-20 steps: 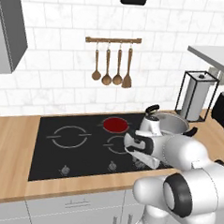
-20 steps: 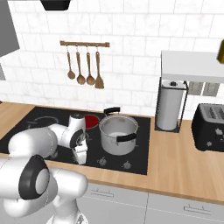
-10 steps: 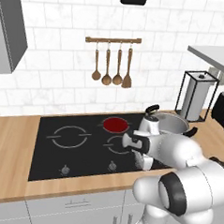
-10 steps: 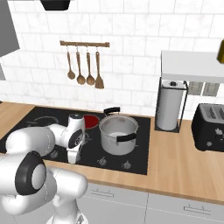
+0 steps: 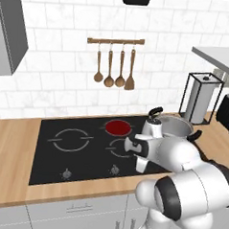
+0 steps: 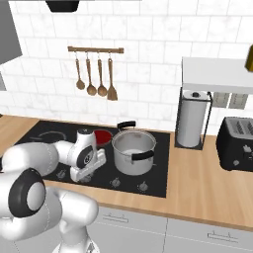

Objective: Turn off the rear center burner of the stove.

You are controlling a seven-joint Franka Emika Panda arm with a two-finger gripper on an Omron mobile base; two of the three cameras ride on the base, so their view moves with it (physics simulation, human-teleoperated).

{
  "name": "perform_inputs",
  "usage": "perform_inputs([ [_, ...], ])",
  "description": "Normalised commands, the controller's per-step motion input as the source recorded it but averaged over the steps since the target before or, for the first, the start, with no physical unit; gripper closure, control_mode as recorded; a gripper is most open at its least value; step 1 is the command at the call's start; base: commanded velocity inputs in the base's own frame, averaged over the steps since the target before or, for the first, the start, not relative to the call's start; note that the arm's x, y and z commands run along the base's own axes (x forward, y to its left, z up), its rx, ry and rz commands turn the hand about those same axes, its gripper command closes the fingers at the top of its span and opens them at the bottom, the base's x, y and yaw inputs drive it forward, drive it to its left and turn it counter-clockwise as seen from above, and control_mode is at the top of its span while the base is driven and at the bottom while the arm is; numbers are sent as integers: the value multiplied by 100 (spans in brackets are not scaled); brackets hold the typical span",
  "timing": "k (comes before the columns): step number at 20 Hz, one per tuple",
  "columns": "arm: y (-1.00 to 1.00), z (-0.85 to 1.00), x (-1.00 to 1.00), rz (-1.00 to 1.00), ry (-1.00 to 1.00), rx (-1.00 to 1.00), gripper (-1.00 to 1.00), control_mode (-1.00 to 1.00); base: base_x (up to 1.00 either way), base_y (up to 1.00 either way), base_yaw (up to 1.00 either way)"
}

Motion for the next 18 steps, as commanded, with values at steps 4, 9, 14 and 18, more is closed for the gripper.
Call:
perform_inputs([
  [4, 0, -18, 0, -83, -4, -1, 100, -100, 0, 0, 0],
  [9, 0, -16, 2, -86, -7, 0, 100, -100, 0, 0, 0],
  [14, 0, -13, 0, -89, -11, 0, 100, -100, 0, 0, 0],
  [18, 1, -9, 6, -93, -13, 0, 100, -100, 0, 0, 0],
])
